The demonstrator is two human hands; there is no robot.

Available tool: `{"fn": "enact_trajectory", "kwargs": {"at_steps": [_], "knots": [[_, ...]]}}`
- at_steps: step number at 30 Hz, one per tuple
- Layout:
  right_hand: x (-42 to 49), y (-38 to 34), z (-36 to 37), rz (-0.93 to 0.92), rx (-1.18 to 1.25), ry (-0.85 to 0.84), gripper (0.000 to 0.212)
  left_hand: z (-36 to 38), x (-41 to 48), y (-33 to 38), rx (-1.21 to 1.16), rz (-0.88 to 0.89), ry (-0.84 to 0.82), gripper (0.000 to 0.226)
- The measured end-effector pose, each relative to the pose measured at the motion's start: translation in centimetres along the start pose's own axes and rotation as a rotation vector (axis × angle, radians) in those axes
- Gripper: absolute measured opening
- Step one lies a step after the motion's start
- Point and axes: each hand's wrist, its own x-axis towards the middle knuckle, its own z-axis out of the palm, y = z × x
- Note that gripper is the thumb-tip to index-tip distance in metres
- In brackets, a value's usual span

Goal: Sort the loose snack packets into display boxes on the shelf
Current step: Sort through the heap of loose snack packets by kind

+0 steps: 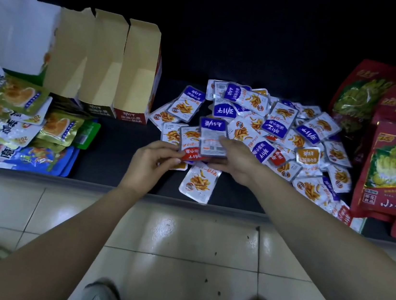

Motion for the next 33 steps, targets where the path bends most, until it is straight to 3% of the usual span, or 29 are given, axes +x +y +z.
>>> {"fn": "enact_trajectory", "kwargs": {"at_steps": [4,7,9,12,14,19,21,25,28,30,33], "knots": [[-0.1,0.2,1.5,-0.020,-0.071,-0.048,0.026,0.3,-0.1,0.4,0.016,0.034,-0.099,0.023],[0.1,0.3,0.8,-0.097,-0.128,0.055,0.017,-0.4,0.0,0.2,0.133,-0.009,-0.030,0.030],[0.1,0.3,-0.1,-0.150,-0.164,0.120,0.024,-0.5,0.4,-0.4,0.351,-0.072,0.043,0.046],[0.1,0.4,-1.6,-0.202,-0.097,0.147,0.042,0.5,0.7,-0.4,0.644,-0.245,-0.086,0.072],[0.0,0.5,-2.5,-0.202,-0.070,0.139,0.047,1.3,0.9,-0.1,0.687,-0.277,-0.101,0.082],[0.1,0.9,-3.4,-0.199,-0.071,0.110,0.048,1.4,2.3,0.4,0.428,-0.405,0.027,0.094],[0.2,0.9,-3.0,-0.195,-0.069,0.078,0.042,1.0,2.4,0.3,0.231,-0.463,0.079,0.076],[0.6,0.8,-1.7,-0.172,-0.099,0.001,0.043,0.2,1.9,0.3,0.057,-0.424,0.084,0.029],[0.7,1.0,-0.7,-0.138,-0.058,-0.081,0.038,0.2,1.8,1.2,-0.226,-0.423,0.109,0.017],[0.7,1.1,0.0,-0.123,-0.024,-0.133,0.040,0.5,1.7,1.9,-0.379,-0.425,0.017,0.018],[0.5,1.0,0.4,-0.130,-0.072,-0.134,0.046,1.0,1.6,1.9,-0.423,-0.417,-0.073,0.017]]}}
